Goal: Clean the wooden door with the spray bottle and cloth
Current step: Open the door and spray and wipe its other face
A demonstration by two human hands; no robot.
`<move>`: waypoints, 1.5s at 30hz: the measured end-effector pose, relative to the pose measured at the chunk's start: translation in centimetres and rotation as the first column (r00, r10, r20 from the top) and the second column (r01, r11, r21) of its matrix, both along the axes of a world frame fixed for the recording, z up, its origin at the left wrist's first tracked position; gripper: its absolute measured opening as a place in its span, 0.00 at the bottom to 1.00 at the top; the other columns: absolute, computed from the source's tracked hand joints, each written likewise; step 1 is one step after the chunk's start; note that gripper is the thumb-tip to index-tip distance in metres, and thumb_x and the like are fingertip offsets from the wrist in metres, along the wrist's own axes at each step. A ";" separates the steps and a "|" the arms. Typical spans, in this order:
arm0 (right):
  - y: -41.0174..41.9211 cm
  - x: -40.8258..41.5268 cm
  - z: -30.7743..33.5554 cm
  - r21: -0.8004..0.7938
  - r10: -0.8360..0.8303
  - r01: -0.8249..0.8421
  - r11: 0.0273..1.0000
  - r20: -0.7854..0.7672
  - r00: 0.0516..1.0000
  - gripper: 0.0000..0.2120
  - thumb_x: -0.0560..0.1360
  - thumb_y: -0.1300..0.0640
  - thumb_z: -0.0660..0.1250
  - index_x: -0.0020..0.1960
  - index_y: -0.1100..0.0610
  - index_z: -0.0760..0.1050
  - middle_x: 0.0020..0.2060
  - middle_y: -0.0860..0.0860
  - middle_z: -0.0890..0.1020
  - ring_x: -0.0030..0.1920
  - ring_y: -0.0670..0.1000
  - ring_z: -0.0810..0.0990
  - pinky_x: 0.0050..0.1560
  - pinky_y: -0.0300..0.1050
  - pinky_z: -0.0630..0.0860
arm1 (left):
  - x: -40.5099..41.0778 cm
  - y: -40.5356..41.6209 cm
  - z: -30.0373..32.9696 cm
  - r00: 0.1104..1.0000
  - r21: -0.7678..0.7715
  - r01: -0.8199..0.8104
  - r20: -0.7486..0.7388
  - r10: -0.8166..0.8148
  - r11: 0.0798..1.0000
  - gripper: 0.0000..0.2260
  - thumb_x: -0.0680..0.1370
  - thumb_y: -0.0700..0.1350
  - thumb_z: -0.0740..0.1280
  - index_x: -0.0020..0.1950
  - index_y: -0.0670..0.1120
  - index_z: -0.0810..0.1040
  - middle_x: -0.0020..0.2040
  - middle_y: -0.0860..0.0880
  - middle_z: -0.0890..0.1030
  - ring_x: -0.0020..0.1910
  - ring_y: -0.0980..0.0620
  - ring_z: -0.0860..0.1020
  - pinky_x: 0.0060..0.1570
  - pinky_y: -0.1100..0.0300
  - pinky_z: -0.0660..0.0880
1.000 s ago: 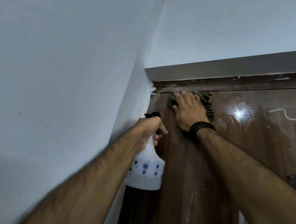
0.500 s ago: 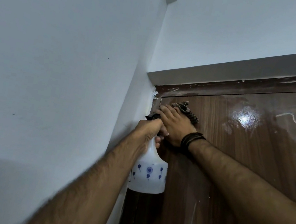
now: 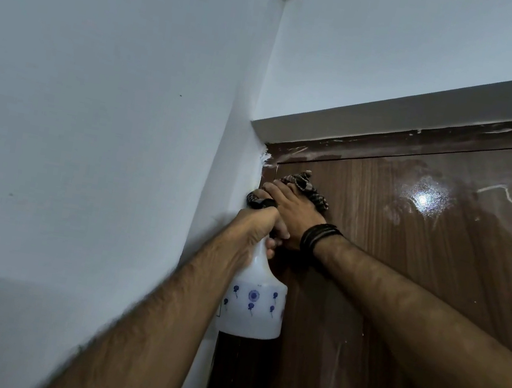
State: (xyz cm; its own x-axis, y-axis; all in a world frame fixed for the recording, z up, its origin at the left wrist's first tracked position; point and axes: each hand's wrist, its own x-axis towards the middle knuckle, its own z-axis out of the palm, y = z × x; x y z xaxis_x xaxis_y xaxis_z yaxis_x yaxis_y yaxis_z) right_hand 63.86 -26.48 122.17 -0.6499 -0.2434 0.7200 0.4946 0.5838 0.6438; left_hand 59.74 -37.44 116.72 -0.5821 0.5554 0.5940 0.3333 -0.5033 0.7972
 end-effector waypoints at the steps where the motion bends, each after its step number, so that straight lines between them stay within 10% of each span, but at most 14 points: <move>1: 0.0 0.1 0.3 0.016 -0.010 0.010 1.000 0.009 1.000 0.37 0.78 0.51 0.64 0.81 0.54 0.50 0.79 0.54 0.55 0.80 0.55 0.50 0.78 0.49 0.45 | 0.0 -0.1 0.0 1.000 -0.005 0.002 -0.003 -0.002 1.000 0.12 0.70 0.30 0.66 0.53 0.36 0.78 0.32 0.45 0.74 0.20 0.55 0.67 0.21 0.65 0.66; 14: 1.6 1.0 2.1 -0.096 0.107 -0.137 0.986 -0.269 0.957 0.25 0.85 0.50 0.51 0.80 0.53 0.54 0.80 0.54 0.57 0.80 0.54 0.51 0.79 0.53 0.46 | 0.6 -0.2 0.1 0.998 -0.025 0.044 -0.043 -0.045 0.999 0.08 0.70 0.31 0.67 0.48 0.39 0.77 0.33 0.46 0.75 0.21 0.56 0.66 0.22 0.64 0.66; 32: 5.7 13.5 -9.0 -0.104 0.171 -0.222 0.969 -0.361 0.917 0.28 0.77 0.63 0.65 0.76 0.55 0.64 0.75 0.55 0.66 0.77 0.57 0.61 0.76 0.58 0.60 | 6.6 2.9 -1.4 0.941 -0.133 0.303 -0.116 -0.319 0.944 0.06 0.70 0.32 0.68 0.45 0.40 0.77 0.32 0.45 0.76 0.20 0.55 0.66 0.19 0.63 0.65; 45: 7.9 28.5 -8.7 0.071 0.265 -0.435 0.898 -0.875 0.405 0.15 0.83 0.63 0.59 0.68 0.62 0.70 0.65 0.57 0.75 0.64 0.52 0.73 0.66 0.41 0.68 | 16.9 8.5 -3.3 0.845 -0.232 0.481 -0.135 -0.518 0.845 0.04 0.71 0.31 0.67 0.39 0.38 0.76 0.33 0.43 0.75 0.20 0.55 0.64 0.21 0.64 0.65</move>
State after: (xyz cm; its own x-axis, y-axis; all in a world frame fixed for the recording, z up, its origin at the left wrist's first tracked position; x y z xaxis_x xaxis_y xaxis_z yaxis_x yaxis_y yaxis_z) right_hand 92.34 -18.56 113.47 0.4218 -0.1377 0.8962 0.4646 0.8816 -0.0832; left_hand 76.64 -28.98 113.46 -0.0854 0.8485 0.5222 0.2260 -0.4939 0.8396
